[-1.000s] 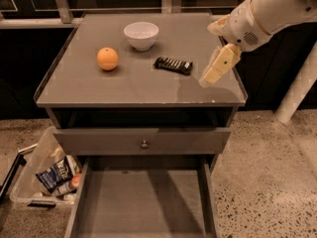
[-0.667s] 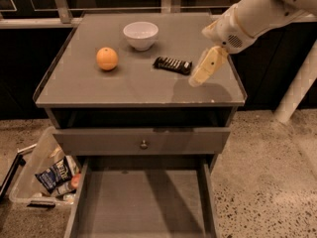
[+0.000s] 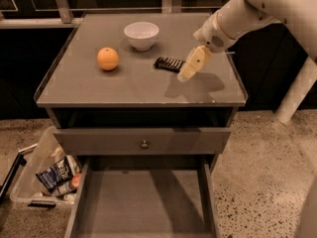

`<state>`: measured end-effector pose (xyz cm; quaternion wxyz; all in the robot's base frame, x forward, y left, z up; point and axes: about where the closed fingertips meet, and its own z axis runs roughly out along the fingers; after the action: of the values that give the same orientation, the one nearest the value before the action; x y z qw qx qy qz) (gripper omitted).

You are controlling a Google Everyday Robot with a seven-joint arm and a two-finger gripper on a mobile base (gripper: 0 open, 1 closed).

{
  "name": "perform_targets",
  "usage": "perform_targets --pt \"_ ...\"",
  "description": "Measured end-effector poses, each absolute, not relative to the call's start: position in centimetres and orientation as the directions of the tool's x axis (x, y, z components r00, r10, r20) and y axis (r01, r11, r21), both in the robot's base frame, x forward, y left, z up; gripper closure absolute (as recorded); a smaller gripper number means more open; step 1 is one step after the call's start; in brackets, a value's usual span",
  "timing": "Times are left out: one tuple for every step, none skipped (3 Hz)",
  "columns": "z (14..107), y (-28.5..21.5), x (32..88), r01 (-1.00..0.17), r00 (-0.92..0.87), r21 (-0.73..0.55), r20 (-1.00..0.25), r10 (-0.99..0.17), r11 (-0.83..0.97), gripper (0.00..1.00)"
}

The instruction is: Place rxbar chocolate into middle drawer

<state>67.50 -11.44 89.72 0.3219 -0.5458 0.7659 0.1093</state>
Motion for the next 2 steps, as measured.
perform_targets --pt "88.6 -11.0 69.5 -0.912 -0.210 -0.147 -0.634 -0.744 0.382 0.00" --pt "87.4 -10.6 70.9 -0.918 -0.227 -0.106 -0.653 -0.723 0.383 0.00"
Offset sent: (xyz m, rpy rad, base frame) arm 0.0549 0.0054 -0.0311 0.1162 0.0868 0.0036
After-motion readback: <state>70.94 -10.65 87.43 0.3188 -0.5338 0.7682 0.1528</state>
